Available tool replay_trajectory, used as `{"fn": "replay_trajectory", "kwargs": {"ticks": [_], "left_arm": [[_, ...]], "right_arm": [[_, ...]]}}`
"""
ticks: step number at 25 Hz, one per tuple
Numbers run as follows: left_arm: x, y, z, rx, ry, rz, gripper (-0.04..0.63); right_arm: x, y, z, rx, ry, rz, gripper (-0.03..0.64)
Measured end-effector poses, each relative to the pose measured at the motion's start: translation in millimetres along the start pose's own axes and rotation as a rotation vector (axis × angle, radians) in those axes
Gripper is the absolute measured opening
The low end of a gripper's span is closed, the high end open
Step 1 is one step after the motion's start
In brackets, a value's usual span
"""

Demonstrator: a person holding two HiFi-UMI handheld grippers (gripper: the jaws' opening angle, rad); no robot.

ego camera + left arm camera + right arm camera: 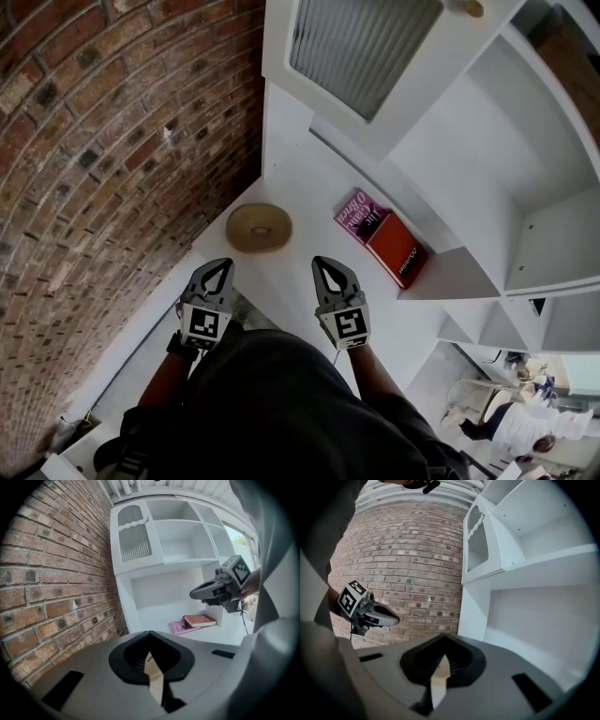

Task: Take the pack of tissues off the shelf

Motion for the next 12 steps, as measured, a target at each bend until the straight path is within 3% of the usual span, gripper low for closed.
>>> {"fn": "replay_trajectory", "kwargs": {"ticks": [12], "left_arm": [[-4.8, -4.8, 4.4, -0.009, -0.004, -0.018, 0.002]], "right_arm": [[-3.3, 4.8, -4.2, 0.005, -0.017, -0.012, 0.000]]}}
Point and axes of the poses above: the fingertips, and each gripper's own axes: y backward along the fingers, x to its left, z out of its top, the point moved 7 cm from there along y, backward along the fingers, and after that the axes turned 9 degrees about -y, right-handed, at the moved point
